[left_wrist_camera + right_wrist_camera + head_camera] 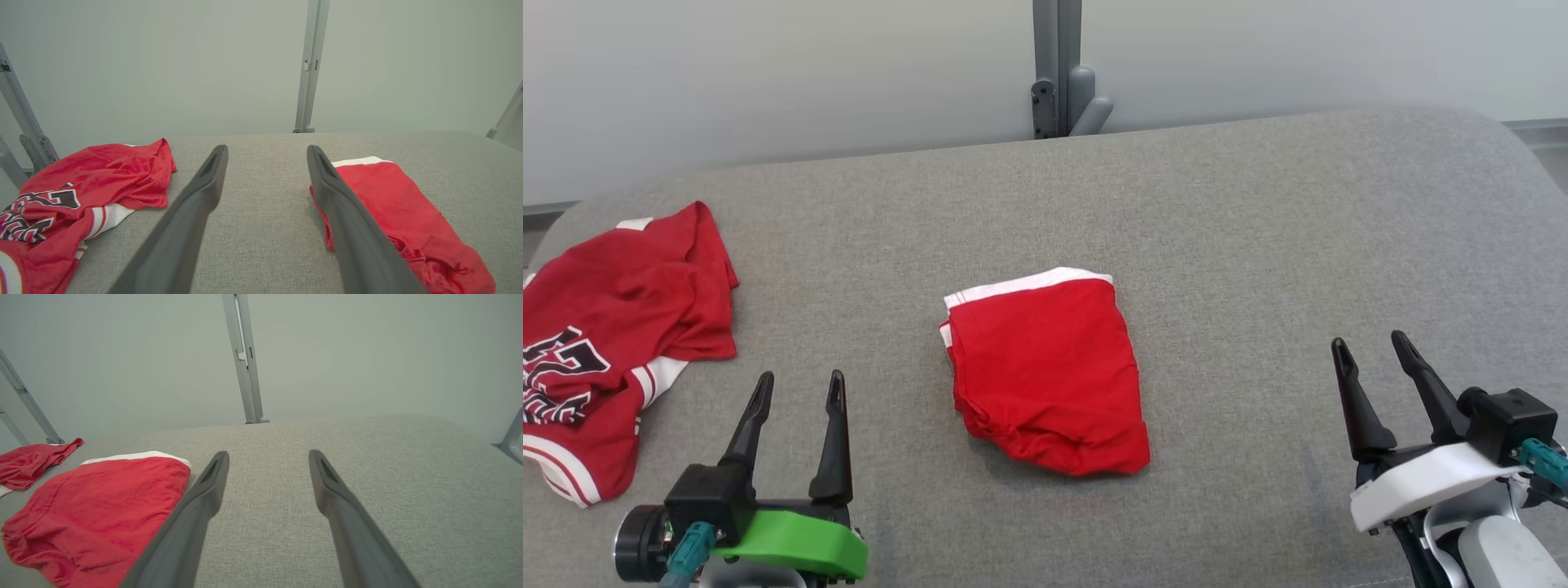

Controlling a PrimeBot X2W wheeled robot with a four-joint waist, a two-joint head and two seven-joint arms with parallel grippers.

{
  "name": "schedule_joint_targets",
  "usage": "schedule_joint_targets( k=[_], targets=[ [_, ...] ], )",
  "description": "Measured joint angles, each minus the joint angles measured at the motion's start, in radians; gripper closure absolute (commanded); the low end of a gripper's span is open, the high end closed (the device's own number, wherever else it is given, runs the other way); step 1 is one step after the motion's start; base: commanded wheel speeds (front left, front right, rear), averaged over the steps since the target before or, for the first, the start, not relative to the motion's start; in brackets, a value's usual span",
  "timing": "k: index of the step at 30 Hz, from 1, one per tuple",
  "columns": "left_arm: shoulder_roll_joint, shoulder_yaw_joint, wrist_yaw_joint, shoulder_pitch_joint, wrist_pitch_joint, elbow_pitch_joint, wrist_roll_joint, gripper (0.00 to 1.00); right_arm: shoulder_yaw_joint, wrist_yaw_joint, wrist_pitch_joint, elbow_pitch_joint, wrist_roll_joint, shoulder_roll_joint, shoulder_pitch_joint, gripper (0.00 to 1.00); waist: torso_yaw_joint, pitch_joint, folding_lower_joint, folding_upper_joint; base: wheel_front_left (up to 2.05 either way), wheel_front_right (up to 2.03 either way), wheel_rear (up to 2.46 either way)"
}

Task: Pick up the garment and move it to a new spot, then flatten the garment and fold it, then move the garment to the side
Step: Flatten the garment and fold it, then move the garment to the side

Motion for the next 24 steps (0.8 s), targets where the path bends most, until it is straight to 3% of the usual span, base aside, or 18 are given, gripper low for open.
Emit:
schedule_joint_targets(
  k=[24],
  targets=[
    [0.021, -0.025, 0.025, 0.046, 0.026, -0.024, 0.009, 0.00, -0.053, 0.000, 0.070, -0.085, -0.026, 0.012, 0.058, 0.00, 0.006, -0.028, 0.0001, 0.0000, 0.00, 0.00, 0.00]
  ],
)
